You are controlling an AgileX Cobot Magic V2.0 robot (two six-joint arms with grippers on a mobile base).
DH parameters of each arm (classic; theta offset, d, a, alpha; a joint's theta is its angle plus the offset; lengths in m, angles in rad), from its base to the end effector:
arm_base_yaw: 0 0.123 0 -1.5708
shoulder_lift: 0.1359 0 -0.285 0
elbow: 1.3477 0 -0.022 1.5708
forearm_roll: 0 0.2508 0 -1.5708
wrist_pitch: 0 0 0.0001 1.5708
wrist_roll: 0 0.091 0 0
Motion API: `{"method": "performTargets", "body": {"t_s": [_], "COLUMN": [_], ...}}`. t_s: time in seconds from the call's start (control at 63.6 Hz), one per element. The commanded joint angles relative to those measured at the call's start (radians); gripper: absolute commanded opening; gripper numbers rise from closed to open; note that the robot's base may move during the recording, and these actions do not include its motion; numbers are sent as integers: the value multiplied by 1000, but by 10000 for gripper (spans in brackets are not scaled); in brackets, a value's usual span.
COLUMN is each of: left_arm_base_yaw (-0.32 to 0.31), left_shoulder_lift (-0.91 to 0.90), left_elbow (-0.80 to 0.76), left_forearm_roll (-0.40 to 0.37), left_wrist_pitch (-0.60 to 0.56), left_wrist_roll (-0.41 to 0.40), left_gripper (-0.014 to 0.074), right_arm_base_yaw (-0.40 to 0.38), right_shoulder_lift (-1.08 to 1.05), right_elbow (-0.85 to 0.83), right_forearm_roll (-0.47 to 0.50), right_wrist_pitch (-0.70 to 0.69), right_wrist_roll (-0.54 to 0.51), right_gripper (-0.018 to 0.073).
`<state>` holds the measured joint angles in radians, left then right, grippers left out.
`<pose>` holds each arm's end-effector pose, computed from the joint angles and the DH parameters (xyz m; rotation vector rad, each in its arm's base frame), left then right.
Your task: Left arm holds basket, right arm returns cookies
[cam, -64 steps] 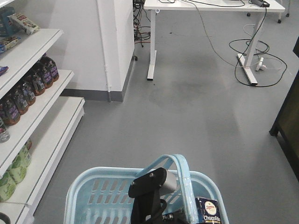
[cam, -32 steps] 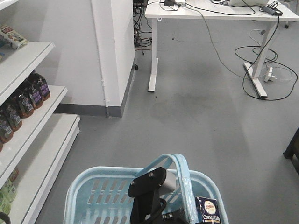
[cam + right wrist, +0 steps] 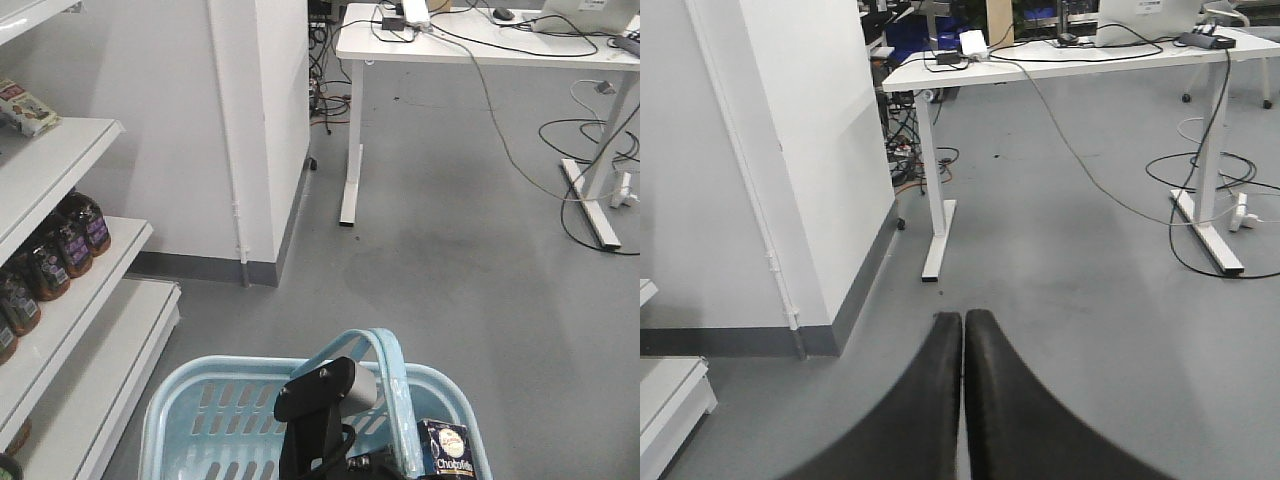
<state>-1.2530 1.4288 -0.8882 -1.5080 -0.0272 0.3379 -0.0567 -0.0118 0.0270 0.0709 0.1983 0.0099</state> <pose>0.1007 -0.2987 0.2782 0.0782 2.3710 -1.3796 0.0560 -0.0019 0.1867 0.1050 1.6934 0.0288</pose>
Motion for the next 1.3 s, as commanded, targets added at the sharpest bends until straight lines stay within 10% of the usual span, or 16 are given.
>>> {"method": "performTargets", "body": {"t_s": [0.0, 1.289], "left_arm_base_yaw": [-1, -1], "left_shoulder_lift": [-42, -42], "left_elbow": [-31, -31], "left_forearm_roll": [18, 18], "left_wrist_pitch": [-15, -14], "left_wrist_roll": [13, 13], "left_gripper": [-6, -6], "right_arm_base_yaw": [-6, -6], "right_shoulder_lift": [-17, -17], "right_elbow": [4, 4], "right_forearm_roll": [-7, -7], "right_wrist_pitch": [-74, -75], "right_wrist_roll": [-10, -10], "right_gripper": [-11, -11]}}
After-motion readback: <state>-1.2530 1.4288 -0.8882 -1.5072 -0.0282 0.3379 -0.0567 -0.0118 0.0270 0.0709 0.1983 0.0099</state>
